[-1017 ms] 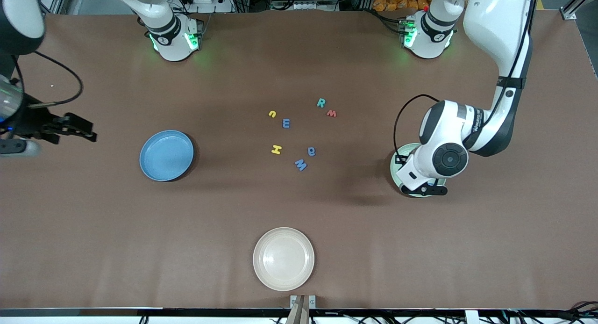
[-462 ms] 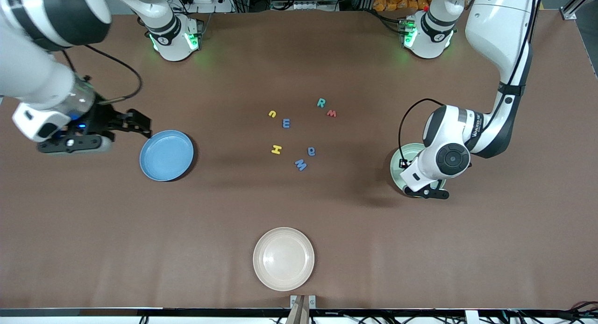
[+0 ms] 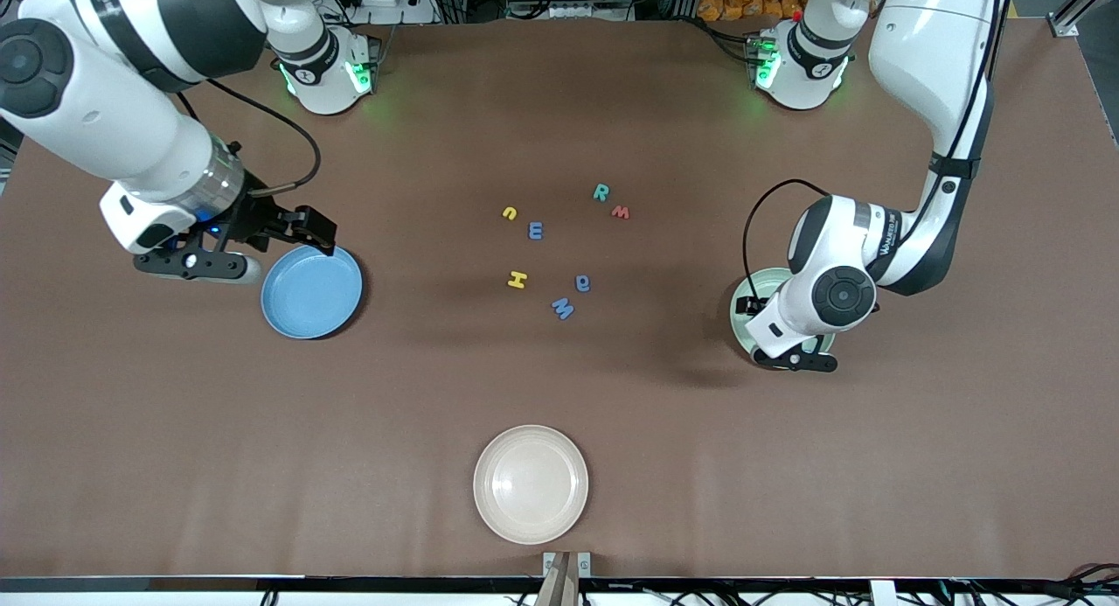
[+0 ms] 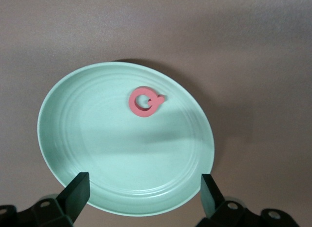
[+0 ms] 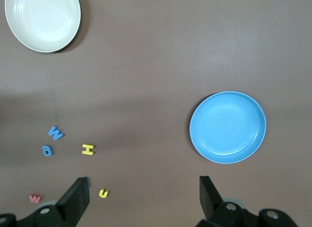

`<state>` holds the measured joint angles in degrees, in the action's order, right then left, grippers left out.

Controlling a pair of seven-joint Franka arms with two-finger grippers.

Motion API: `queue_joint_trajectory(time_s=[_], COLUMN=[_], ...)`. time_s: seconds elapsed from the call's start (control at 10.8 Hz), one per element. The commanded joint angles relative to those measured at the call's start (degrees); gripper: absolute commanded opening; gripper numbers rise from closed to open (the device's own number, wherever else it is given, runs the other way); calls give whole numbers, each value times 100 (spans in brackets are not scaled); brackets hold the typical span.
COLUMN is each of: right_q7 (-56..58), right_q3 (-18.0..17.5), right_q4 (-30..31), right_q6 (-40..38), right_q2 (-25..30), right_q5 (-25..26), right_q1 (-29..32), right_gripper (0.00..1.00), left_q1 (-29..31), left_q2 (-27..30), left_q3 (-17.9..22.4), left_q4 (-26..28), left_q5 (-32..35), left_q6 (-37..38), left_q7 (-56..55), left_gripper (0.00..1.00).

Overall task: Sort upper and lower case letters into plates
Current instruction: 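Reach the left gripper to the blue W while the right gripper reaches the yellow u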

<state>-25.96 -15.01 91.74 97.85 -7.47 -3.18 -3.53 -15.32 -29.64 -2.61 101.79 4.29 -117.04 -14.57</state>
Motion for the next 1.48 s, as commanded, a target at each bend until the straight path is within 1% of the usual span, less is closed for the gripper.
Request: queue_joint_trajectory(time_s=[0.0, 0.09, 0.18, 0.46, 0.55, 0.74, 0.92, 1.11, 1.29, 1.39], right_q7=[-871, -1110, -1182, -1244, -1253, -1262, -1332, -1629, -1772, -1833], right_q3=[-37, -37, -37, -37, -37, -19, -19, -19, -19, -19], right_q4=[80, 168, 290, 362, 371, 371, 379, 651, 783, 975], right_q6=[-12, -29, -29, -187, -222, -292, -328, -293, -197, -83], right_q2=[-9, 17, 44, 70, 70, 88, 88, 123, 158, 245], right_q5=[2, 1, 10, 10, 10, 19, 19, 71, 151, 142], right_q1=[-191, -305, -341, -341, -341, -332, -350, -586, -666, -675], right_gripper=[100, 100, 100, 100, 100, 100, 100, 100, 100, 100], left_q1=[-68, -68, -68, -111, -164, -401, -629, -814, -823, -910], left_q2=[116, 116, 116, 116, 108, 29, -190, -296, -375, -480], left_q3=[-309, -449, -529, -679, -688, -688, -688, -679, -679, -679], left_q4=[-27, -124, -212, -388, -475, -660, -1019, -1109, -1223, -1241], left_q5=[116, 116, 116, 125, 107, 124, 133, 169, 169, 186], left_q6=[14, 23, 23, 32, 23, 23, 23, -55, -143, -213], left_q7=[-1077, -1474, -1600, -1627, -1775, -2608, -3146, -3280, -3271, -3262], left_gripper=[100, 100, 100, 100, 100, 100, 100, 100, 100, 100])
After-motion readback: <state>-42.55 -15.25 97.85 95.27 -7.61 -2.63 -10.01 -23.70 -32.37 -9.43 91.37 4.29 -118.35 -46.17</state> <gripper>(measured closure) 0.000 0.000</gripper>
